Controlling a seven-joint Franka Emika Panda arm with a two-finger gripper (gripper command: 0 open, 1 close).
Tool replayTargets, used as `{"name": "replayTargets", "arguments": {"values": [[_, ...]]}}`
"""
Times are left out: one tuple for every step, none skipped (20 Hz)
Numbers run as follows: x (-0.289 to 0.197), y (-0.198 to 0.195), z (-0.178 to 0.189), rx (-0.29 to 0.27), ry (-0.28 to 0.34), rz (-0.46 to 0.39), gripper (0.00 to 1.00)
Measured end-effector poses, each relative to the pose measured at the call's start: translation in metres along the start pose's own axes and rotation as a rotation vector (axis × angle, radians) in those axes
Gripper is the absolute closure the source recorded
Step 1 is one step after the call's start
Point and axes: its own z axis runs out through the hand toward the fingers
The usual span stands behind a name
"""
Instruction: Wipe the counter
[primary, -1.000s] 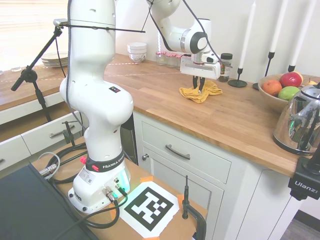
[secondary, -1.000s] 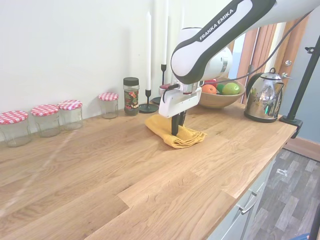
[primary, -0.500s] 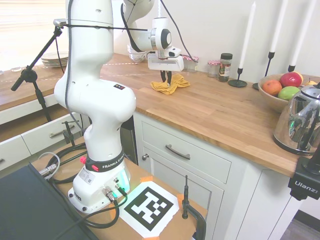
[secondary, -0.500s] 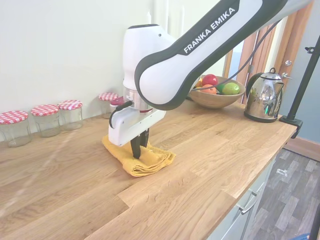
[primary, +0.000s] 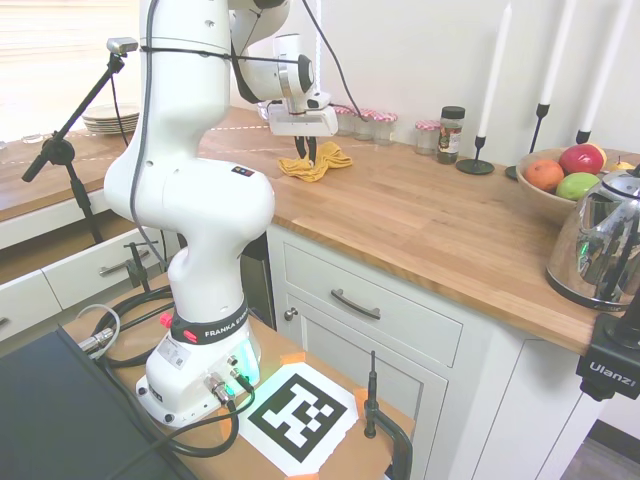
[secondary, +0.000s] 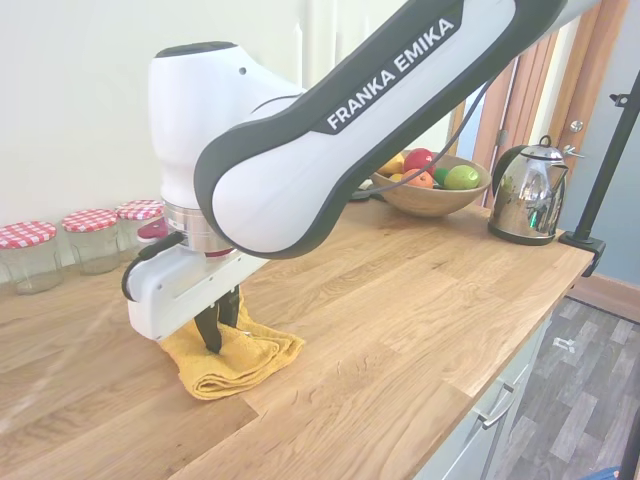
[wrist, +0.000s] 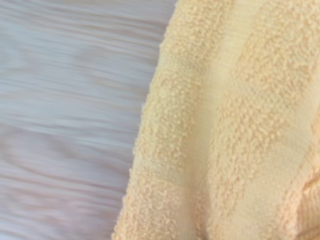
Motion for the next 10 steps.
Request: {"name": "replayTargets", "arguments": {"values": [[-0.0025,-0.0041,-0.0005,-0.001,0.0,-0.002,1.0],[-0.0038,-0.0073,-0.001,-0.004,-0.001,-0.001,0.0],[-0.0043,-0.0091,-0.0012,-0.009,-0.003,0.0,0.0],[-0.0045,-0.01,-0.0014,-0.012,-0.005,-0.001,0.0],[-0.0046,-0.0104,-0.0016,-0.013,-0.005,-0.001,0.0],[-0.0045,-0.0107,-0.0018,-0.014,-0.006,-0.001,0.0],[-0.0044,-0.0108,-0.002,-0.016,-0.006,-0.001,0.0],[-0.0042,-0.0109,-0.0023,-0.017,-0.006,-0.001,0.0],[-0.0042,-0.011,-0.0023,-0.018,-0.007,-0.001,0.0],[-0.0042,-0.0111,-0.0024,-0.018,-0.007,-0.001,0.0]]}}
